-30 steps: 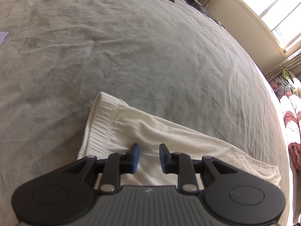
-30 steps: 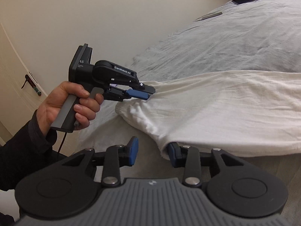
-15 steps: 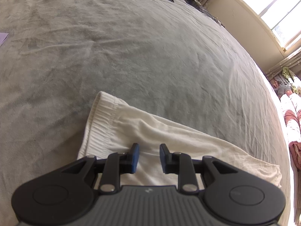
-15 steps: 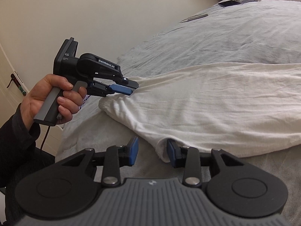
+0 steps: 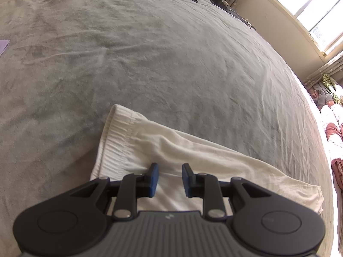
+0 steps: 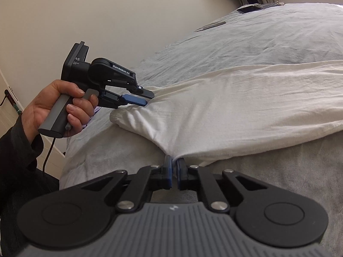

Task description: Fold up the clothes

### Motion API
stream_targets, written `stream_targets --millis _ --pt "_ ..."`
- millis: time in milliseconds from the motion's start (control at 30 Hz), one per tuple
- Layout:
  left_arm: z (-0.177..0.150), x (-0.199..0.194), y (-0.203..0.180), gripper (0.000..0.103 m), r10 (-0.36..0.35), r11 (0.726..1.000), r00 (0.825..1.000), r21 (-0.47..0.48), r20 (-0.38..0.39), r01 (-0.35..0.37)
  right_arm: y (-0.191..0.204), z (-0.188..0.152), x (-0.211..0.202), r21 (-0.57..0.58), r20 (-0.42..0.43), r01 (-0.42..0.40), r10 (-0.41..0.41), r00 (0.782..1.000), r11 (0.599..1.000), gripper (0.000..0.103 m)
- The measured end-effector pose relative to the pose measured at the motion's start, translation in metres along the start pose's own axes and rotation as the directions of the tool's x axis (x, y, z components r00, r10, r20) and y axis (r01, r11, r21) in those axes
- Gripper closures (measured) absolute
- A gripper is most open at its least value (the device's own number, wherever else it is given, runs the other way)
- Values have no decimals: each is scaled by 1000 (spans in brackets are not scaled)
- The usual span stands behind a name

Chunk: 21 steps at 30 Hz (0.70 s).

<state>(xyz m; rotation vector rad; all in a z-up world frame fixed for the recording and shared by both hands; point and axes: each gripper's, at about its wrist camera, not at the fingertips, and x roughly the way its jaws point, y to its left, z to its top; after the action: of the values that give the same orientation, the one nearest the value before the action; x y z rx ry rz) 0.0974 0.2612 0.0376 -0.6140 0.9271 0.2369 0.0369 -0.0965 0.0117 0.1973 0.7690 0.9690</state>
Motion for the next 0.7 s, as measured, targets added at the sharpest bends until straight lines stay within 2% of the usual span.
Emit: stream_targets --millis 200,567,700 --pt "-2 -5 1 79 28 999 1000 19 11 -28 -1 2 -3 28 -16 21 -20 1000 999 97" --pt "-9 -33 19 78 -43 999 998 -30 41 44 -1 3 9 81 -25 84 -83 996 993 97" --pt "-24 -44 35 77 -69 992 996 -104 53 74 4 -2 11 40 0 110 -110 994 993 96"
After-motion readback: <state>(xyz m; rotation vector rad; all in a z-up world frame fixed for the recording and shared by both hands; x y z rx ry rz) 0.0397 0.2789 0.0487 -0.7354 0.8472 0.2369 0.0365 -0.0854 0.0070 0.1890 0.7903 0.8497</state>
